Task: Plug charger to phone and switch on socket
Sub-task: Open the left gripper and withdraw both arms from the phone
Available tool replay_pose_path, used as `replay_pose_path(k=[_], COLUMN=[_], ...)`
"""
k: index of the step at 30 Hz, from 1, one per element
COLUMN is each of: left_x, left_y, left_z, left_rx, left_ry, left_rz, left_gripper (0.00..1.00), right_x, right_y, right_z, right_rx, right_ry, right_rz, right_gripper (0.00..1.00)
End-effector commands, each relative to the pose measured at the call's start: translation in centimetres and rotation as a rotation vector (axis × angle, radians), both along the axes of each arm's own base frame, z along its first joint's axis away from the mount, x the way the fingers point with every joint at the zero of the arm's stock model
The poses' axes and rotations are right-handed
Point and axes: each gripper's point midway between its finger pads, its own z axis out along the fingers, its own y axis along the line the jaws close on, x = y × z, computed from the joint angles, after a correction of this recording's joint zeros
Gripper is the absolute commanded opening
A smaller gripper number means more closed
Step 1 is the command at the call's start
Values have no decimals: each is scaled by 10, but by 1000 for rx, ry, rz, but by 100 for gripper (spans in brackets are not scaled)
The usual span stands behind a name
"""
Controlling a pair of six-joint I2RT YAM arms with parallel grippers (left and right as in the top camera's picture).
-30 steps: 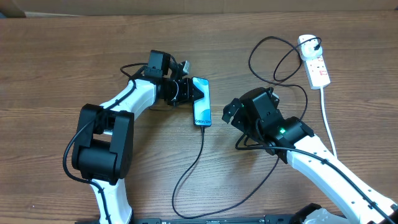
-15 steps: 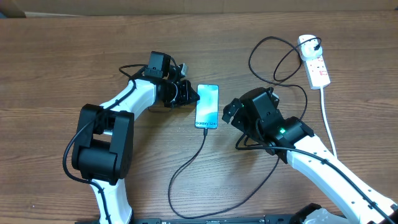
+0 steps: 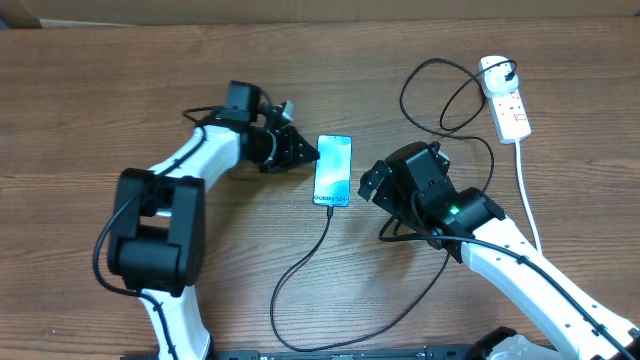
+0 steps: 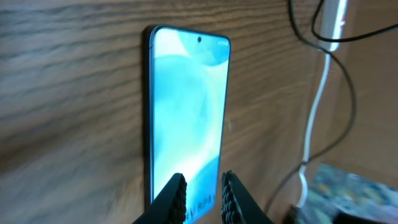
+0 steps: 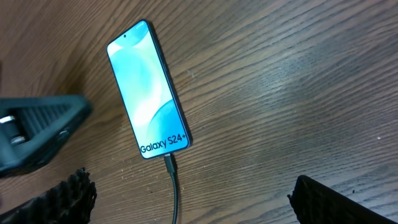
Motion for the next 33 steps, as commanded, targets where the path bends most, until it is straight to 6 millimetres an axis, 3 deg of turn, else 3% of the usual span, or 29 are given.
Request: replay_pose_path(k=[1, 6, 9, 13, 15, 19, 23, 28, 33], left_x=[9, -12, -38, -79, -98, -129, -151, -158, -157], left_y=[15, 49, 62, 87, 103, 128, 140, 140, 140], left_z=[70, 144, 186, 225, 238, 250, 253, 253, 250], left_rx=[-73, 5, 84, 242, 330, 461, 517, 519, 518], left_ry=[-164, -332, -432, -530, -570, -597, -599, -592, -575], left_rz=[-16, 16, 36, 107, 160, 239, 271, 270, 265], left_gripper=[19, 23, 26, 34, 100, 100, 99, 100, 99], right_x=[1, -1, -3, -6, -6, -10, -17, -21, -27], right_y=[1, 6, 11, 23, 29, 29, 13, -25, -52], right_z=[2, 2, 4, 15, 27, 60, 91, 129, 183], right_rx=[5, 17, 25, 59, 75, 65, 8, -142, -220], right_ry=[-5, -2, -5, -16, -41, -90, -108, -138, -203], right_rz=[7, 48, 102, 194, 244, 307, 288, 194, 125], right_gripper=[100, 100, 100, 100, 100, 100, 100, 100, 100])
